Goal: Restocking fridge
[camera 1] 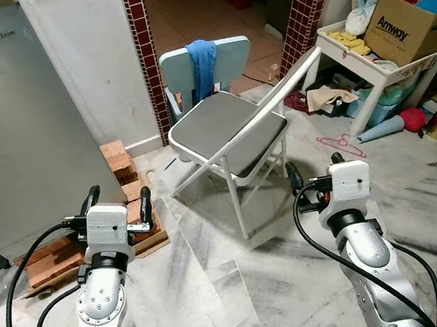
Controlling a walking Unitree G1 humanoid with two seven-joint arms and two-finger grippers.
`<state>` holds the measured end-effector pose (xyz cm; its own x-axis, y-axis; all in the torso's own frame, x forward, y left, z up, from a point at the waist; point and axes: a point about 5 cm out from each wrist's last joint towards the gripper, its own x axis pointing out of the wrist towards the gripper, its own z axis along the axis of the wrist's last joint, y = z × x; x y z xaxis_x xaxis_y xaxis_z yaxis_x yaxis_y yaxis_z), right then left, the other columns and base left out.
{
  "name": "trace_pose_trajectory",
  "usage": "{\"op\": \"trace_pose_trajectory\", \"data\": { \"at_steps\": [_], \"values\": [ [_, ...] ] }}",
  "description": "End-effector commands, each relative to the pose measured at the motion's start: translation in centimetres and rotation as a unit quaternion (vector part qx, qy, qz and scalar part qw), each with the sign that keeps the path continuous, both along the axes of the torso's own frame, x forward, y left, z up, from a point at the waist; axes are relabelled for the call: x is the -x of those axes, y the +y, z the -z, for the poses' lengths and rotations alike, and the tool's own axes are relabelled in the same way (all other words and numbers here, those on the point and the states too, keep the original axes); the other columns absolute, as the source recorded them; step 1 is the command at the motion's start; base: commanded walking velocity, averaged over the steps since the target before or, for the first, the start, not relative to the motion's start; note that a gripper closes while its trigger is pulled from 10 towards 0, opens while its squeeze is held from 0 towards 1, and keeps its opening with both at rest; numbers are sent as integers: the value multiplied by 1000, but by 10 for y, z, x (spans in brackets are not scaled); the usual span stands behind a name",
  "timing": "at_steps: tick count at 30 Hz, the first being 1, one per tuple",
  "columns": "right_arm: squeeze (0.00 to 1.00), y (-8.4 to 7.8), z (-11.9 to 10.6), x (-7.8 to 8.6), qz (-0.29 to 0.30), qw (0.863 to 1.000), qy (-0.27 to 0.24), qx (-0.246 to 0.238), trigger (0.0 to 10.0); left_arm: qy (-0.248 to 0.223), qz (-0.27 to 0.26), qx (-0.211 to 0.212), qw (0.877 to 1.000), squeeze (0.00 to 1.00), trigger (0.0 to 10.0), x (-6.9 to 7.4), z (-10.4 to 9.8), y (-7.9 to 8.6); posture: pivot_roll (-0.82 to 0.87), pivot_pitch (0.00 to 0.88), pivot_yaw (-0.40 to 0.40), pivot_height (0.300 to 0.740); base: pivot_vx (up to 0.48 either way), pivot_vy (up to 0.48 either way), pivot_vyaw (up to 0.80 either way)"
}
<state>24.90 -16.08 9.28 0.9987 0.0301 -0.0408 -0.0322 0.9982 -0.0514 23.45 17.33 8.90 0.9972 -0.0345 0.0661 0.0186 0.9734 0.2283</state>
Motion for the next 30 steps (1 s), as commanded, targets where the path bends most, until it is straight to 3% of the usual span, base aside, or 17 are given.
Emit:
{"op": "trace_pose_trajectory", "data": {
  "at_steps": [1,5,6,8,9,21,24,30],
  "values": [
    [0,-24,-8,-14,187,982,20,31,10000,102,93,70,988,0,10000,-54,5,-25,-95,0,139,740,0,0,0],
    [0,-24,-8,-14,187,982,20,31,10000,102,93,70,988,0,10000,-54,5,-25,-95,0,139,740,0,0,0],
    [0,-22,-11,-9,130,991,19,-32,10000,76,72,86,991,0,10000,-53,-6,-25,-53,87,87,740,0,0,0],
    [0,-14,-16,-5,53,997,5,-53,10000,42,73,88,993,0,10000,-52,-19,-26,-55,83,90,740,0,0,0],
    [0,-14,-18,-3,43,998,-1,-53,10000,35,78,86,993,0,10000,-52,-22,-26,-57,84,91,740,0,0,0],
    [0,-17,-20,-2,39,998,5,-50,10000,42,90,95,991,0,10000,-55,-23,-28,-60,70,86,740,0,0,0],
    [0,-20,-19,0,35,999,8,-24,10000,42,85,87,992,0,10000,-52,-20,-26,-56,63,74,740,0,0,0],
    [0,-23,-23,-18,51,999,-8,1,10000,39,69,89,993,0,10000,-52,-19,-29,-21,20,17,740,0,0,0]
  ]
}}
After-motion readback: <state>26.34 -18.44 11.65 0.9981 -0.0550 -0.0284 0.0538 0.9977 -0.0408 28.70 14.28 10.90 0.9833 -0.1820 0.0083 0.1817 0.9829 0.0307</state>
